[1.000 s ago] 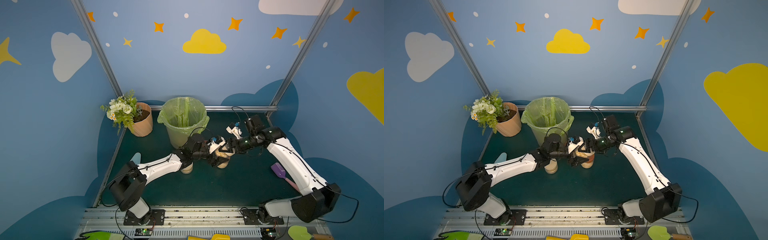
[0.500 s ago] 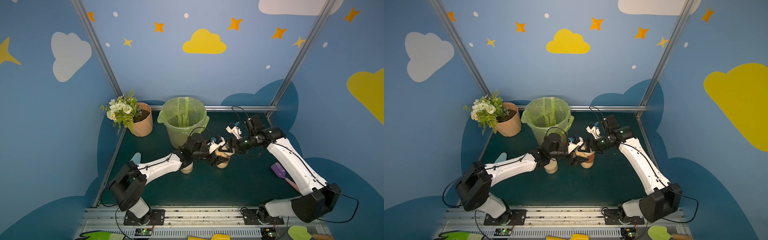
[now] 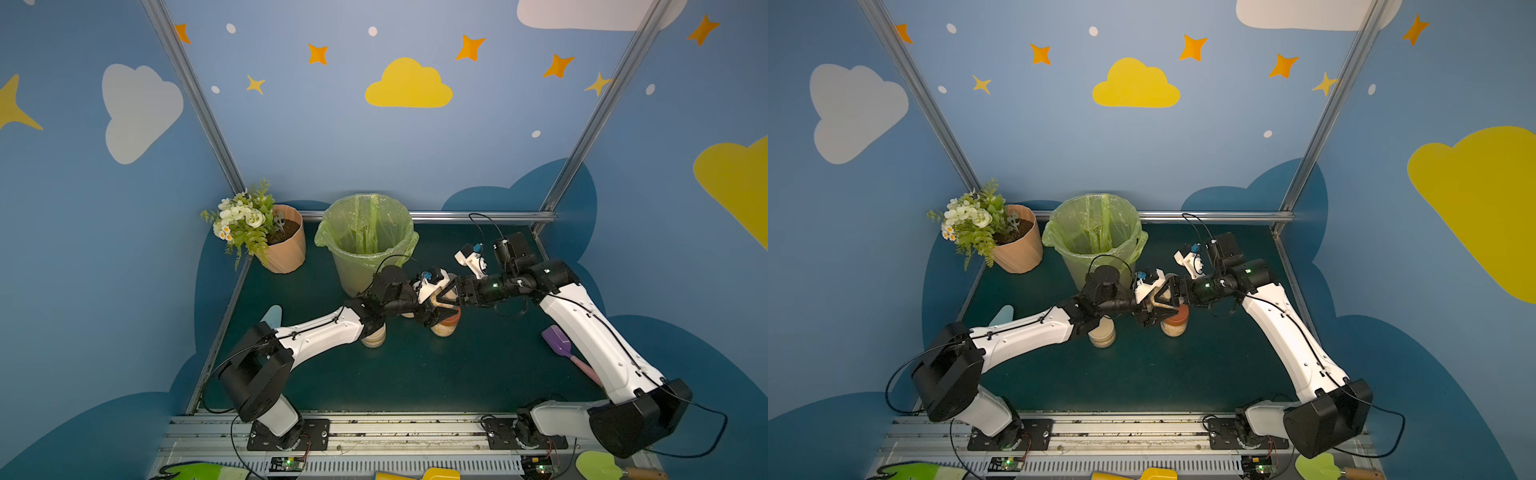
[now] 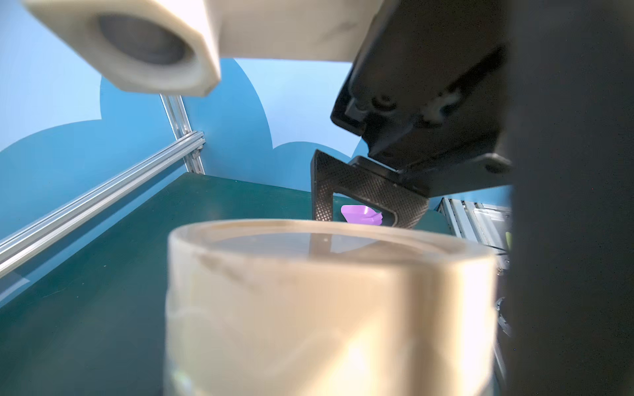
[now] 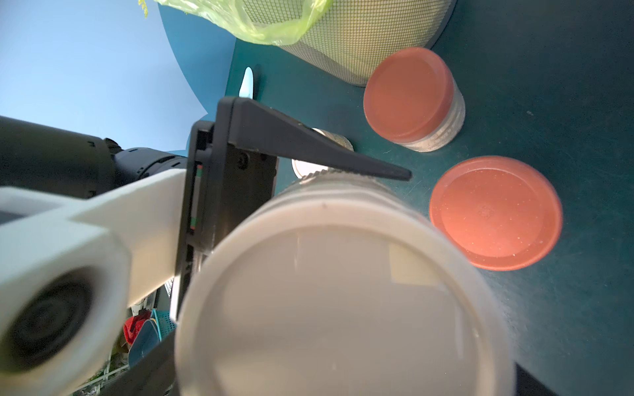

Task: Empty expired oatmeal from jars
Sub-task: Pick up the jar from the center of the board, then unscrew the lid from the jar.

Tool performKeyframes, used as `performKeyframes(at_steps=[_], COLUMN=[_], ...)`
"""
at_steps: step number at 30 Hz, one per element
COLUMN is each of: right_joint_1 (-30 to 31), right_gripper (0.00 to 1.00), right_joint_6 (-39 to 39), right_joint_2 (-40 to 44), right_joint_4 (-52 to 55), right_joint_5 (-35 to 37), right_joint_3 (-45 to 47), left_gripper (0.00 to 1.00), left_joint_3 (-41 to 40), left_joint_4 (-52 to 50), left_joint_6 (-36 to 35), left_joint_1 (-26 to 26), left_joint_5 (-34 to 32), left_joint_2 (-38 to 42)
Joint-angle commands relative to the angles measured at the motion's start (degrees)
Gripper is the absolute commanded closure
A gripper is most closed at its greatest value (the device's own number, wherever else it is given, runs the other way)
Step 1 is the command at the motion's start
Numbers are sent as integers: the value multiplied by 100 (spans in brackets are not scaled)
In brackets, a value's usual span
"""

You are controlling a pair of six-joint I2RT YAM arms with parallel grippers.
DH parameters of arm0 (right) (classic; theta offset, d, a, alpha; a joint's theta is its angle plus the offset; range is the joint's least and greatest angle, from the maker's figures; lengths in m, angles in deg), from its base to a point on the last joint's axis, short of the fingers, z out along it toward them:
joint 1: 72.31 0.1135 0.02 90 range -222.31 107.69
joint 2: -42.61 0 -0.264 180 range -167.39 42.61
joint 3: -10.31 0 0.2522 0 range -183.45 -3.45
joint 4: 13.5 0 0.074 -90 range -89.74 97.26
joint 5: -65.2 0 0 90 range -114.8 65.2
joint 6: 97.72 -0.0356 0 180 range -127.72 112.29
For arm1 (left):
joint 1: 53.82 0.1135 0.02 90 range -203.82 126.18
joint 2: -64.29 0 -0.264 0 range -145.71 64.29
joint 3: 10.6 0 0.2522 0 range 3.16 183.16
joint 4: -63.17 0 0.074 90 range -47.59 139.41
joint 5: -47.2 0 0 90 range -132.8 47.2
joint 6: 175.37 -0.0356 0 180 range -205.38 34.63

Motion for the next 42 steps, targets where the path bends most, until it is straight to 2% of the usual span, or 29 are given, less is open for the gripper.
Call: performKeyframes(at_steps=[1, 11, 16, 25, 30, 42], right_joint_1=[-29, -345, -628, -1001, -1001, -778], right_gripper=[6, 5, 6, 5, 5, 5], right_joint_6=[-48, -273, -586, -2016, -1864, -1690], right_joint_2=[226, 595, 916, 1028, 661, 70], right_joint_4=[-23, -24, -40, -329, 365, 574], right_joint_5=[-46, 69, -96, -534, -33, 107], right_joint_3=[87, 339, 322, 87, -430, -920], left_gripper=[69, 74, 75, 74, 74, 74], left_joint_3=[-45, -207, -372, -369, -304, -269], left_joint_4=[519, 974, 1284, 1472, 1472, 1414], left_joint_6=[7, -38, -296, -1194, -1461, -1653], left_joint_1=[15, 15, 4, -88, -121, -191], left_joint_5=[-153, -279, -534, -1095, -1162, -1168], left_joint_2=[121, 254, 379, 299, 184, 126])
